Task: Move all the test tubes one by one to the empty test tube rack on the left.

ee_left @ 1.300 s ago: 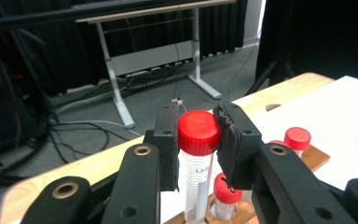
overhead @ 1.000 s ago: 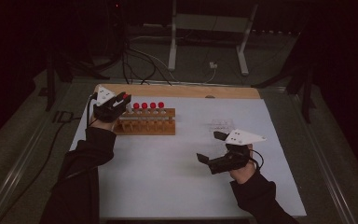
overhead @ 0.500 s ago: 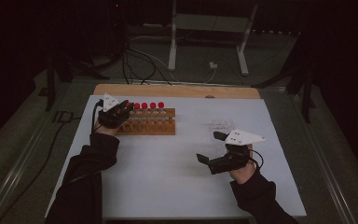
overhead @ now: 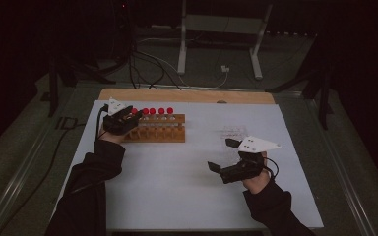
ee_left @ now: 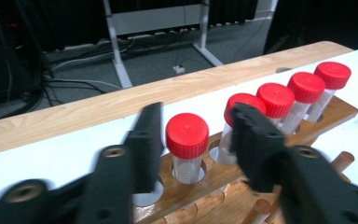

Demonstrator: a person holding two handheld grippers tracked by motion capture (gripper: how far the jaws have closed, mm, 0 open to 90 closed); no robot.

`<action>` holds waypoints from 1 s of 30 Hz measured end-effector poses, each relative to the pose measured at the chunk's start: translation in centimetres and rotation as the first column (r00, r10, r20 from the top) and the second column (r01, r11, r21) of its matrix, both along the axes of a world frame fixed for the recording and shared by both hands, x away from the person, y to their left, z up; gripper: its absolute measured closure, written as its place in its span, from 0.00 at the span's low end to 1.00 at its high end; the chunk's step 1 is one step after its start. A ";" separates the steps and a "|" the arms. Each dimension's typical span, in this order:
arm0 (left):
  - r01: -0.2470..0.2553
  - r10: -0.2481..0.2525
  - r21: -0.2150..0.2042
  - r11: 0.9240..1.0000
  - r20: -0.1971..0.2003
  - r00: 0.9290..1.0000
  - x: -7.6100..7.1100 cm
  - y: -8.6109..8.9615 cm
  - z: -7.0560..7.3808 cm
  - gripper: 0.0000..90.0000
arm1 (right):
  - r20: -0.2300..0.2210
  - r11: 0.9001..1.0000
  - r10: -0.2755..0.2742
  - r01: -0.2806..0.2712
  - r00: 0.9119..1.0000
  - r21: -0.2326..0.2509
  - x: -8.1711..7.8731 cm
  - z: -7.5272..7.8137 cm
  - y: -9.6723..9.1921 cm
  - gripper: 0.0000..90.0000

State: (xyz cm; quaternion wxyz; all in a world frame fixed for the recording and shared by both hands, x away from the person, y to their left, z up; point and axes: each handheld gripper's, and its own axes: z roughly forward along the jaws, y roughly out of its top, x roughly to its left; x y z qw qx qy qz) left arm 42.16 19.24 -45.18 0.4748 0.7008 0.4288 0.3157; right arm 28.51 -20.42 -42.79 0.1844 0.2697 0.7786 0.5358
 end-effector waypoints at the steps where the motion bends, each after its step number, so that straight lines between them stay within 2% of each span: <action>1: 0.003 -0.003 -0.004 1.000 0.000 1.000 -0.1 0.1 0.2 0.51 | 0.001 1.000 -0.001 0.001 1.000 0.000 0.0 0.0 0.0 0.00; 3: -0.003 0.003 -0.002 1.000 0.008 1.000 -0.4 0.1 0.6 0.41 | 0.002 1.000 -0.001 0.001 1.000 0.000 0.0 0.0 -0.1 0.00; 5: 0.005 -0.005 -0.019 1.000 0.000 1.000 -0.8 0.3 1.1 0.30 | 0.003 1.000 -0.001 0.001 1.000 0.000 -0.1 0.1 -0.1 0.00; 8: 0.043 -0.045 -0.040 0.998 -0.040 0.998 -1.4 0.5 1.9 0.16 | 0.002 1.000 -0.002 0.002 1.000 0.001 -0.1 0.1 -0.1 0.00; 10: 0.088 -0.090 -0.049 0.995 -0.040 0.995 -2.1 0.6 2.2 0.04 | 0.004 1.000 -0.003 0.003 1.000 -0.002 -0.1 0.1 -0.1 0.00; 11: 0.101 -0.103 -0.053 0.994 -0.045 0.994 -2.4 0.6 2.4 0.02 | 0.003 1.000 -0.005 0.005 1.000 -0.002 -0.1 0.0 -0.1 0.00; 13: 0.136 -0.140 -0.064 0.989 -0.054 0.989 -2.9 0.6 2.8 0.01 | 0.003 1.000 -0.008 0.008 1.000 -0.004 -0.1 0.0 -0.1 0.00; 17: 0.171 -0.173 -0.068 0.983 -0.038 0.984 -4.2 0.4 3.5 0.01 | 0.007 1.000 -0.012 0.012 1.000 -0.005 -0.4 0.1 -0.2 0.00; 20: 0.210 -0.213 -0.076 0.975 -0.039 0.976 -5.1 0.1 3.9 0.01 | 0.005 1.000 -0.015 0.015 1.000 -0.002 -0.5 0.1 -0.3 0.00; 21: 0.235 -0.239 -0.080 0.969 -0.043 0.970 -5.4 0.0 4.0 0.01 | 0.003 1.000 -0.015 0.015 1.000 0.001 -0.5 0.1 -0.4 0.00; 22: 0.244 -0.248 -0.078 0.967 -0.046 0.968 -5.7 -0.1 4.1 0.01 | 0.002 1.000 -0.016 0.016 1.000 0.003 -0.5 0.1 -0.5 0.00; 24: 0.271 -0.274 -0.063 0.960 -0.042 0.961 -6.4 -0.5 4.1 0.01 | 0.003 1.000 -0.018 0.018 1.000 0.003 -0.6 0.0 -0.6 0.00; 25: 0.273 -0.275 -0.052 0.961 -0.044 0.960 -6.8 -0.7 4.0 0.01 | 0.002 1.000 -0.018 0.018 1.000 0.004 -0.6 0.0 -0.6 0.00; 27: 0.298 -0.300 -0.049 0.953 -0.050 0.953 -7.4 -0.9 3.8 0.01 | 0.003 1.000 -0.018 0.018 1.000 0.002 -0.7 0.0 -0.6 0.00; 28: 0.301 -0.303 -0.040 0.953 -0.050 0.952 -7.8 -1.0 3.7 0.00 | 0.001 1.000 -0.018 0.018 1.000 0.004 -0.7 0.0 -0.6 0.00; 30: 0.324 -0.325 -0.039 0.945 -0.054 0.944 -8.4 -1.2 3.5 0.00 | 0.000 1.000 -0.018 0.018 1.000 0.004 -0.8 -0.1 -0.6 0.00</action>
